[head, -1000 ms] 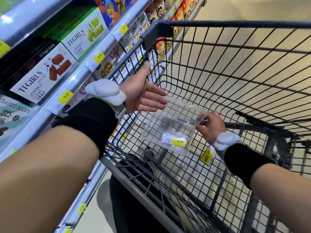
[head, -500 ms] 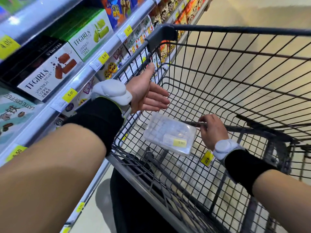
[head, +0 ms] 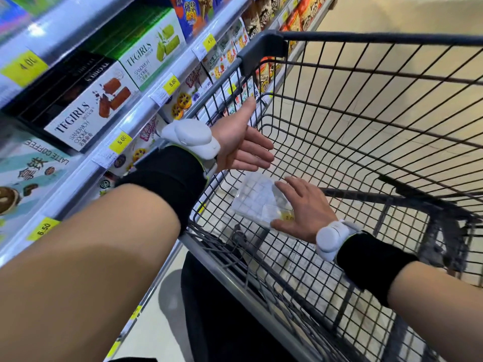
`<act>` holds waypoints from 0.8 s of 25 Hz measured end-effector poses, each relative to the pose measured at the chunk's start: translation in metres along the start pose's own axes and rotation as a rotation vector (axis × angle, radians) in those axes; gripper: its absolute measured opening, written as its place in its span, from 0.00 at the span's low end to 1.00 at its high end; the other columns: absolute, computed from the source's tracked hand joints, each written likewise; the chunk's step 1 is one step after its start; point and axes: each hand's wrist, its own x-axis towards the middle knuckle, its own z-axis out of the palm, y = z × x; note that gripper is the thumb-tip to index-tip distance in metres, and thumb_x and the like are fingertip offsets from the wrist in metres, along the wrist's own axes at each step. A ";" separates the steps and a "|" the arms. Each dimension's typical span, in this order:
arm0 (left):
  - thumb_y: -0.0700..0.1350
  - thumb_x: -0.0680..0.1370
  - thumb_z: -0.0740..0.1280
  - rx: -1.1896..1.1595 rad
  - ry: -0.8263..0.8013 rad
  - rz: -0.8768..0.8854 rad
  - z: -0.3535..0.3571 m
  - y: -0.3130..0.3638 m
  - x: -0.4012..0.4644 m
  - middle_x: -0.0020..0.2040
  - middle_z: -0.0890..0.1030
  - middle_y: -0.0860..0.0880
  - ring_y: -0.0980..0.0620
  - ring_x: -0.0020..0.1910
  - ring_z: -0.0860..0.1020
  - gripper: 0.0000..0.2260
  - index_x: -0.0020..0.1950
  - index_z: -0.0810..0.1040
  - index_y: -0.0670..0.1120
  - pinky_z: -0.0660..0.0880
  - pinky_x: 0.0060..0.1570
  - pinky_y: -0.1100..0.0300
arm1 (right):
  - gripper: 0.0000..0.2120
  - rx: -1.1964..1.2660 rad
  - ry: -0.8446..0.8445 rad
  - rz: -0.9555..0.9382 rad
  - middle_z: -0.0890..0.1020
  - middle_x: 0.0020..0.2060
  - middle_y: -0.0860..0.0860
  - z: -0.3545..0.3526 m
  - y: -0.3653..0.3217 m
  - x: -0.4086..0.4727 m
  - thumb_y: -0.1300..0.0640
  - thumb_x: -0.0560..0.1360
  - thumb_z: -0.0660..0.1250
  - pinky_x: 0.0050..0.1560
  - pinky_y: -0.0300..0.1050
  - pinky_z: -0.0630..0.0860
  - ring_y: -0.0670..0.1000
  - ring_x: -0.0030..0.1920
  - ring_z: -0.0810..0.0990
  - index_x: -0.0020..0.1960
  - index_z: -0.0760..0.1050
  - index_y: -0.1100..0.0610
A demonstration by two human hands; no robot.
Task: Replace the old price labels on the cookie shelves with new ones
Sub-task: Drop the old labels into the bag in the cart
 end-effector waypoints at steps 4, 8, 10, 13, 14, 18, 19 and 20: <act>0.71 0.75 0.45 0.004 -0.006 -0.003 0.000 0.000 0.002 0.45 0.85 0.38 0.42 0.45 0.85 0.42 0.52 0.81 0.36 0.80 0.40 0.57 | 0.48 -0.050 -0.048 -0.024 0.49 0.78 0.50 0.007 -0.005 0.002 0.29 0.64 0.62 0.75 0.57 0.48 0.56 0.77 0.47 0.76 0.43 0.42; 0.71 0.75 0.45 0.008 -0.004 -0.008 0.000 0.000 0.002 0.45 0.85 0.39 0.43 0.45 0.85 0.42 0.51 0.81 0.37 0.80 0.43 0.55 | 0.47 -0.058 -0.023 -0.012 0.51 0.78 0.51 0.008 -0.005 0.007 0.31 0.65 0.65 0.75 0.56 0.50 0.57 0.77 0.50 0.76 0.47 0.44; 0.71 0.76 0.45 0.010 -0.007 -0.011 0.000 0.001 0.002 0.45 0.85 0.39 0.43 0.45 0.85 0.42 0.52 0.81 0.37 0.80 0.44 0.55 | 0.47 -0.059 0.003 -0.003 0.53 0.78 0.51 0.006 -0.001 0.013 0.31 0.64 0.66 0.75 0.56 0.51 0.57 0.76 0.52 0.75 0.50 0.45; 0.71 0.76 0.44 0.014 -0.009 -0.016 0.000 0.000 0.003 0.45 0.85 0.39 0.43 0.46 0.85 0.42 0.52 0.81 0.37 0.80 0.45 0.55 | 0.46 -0.034 0.010 0.040 0.53 0.77 0.51 0.000 0.006 0.021 0.32 0.64 0.66 0.75 0.56 0.51 0.56 0.76 0.53 0.75 0.51 0.45; 0.71 0.76 0.44 0.014 -0.010 -0.015 0.000 0.000 0.003 0.46 0.85 0.39 0.43 0.46 0.85 0.42 0.52 0.81 0.37 0.80 0.45 0.55 | 0.46 -0.029 0.015 0.048 0.54 0.77 0.51 -0.002 0.008 0.023 0.32 0.63 0.66 0.75 0.56 0.51 0.57 0.75 0.54 0.74 0.52 0.45; 0.71 0.76 0.45 0.011 -0.001 -0.011 -0.001 0.000 0.004 0.45 0.85 0.39 0.43 0.45 0.85 0.41 0.52 0.81 0.37 0.81 0.45 0.55 | 0.46 -0.041 0.021 0.074 0.55 0.77 0.52 -0.007 0.014 0.033 0.32 0.63 0.66 0.74 0.56 0.53 0.58 0.75 0.55 0.74 0.53 0.46; 0.70 0.76 0.45 0.009 0.001 -0.010 -0.001 0.000 0.004 0.45 0.85 0.39 0.43 0.45 0.85 0.41 0.52 0.81 0.37 0.81 0.45 0.55 | 0.46 -0.049 0.025 0.080 0.55 0.77 0.52 -0.008 0.014 0.034 0.32 0.63 0.66 0.74 0.56 0.53 0.58 0.75 0.56 0.74 0.53 0.46; 0.70 0.76 0.45 0.006 0.001 -0.008 -0.002 -0.001 0.004 0.45 0.85 0.39 0.43 0.45 0.85 0.41 0.52 0.81 0.37 0.80 0.44 0.55 | 0.45 -0.055 0.032 0.083 0.56 0.77 0.52 -0.008 0.015 0.036 0.32 0.63 0.66 0.74 0.55 0.53 0.58 0.75 0.56 0.74 0.53 0.46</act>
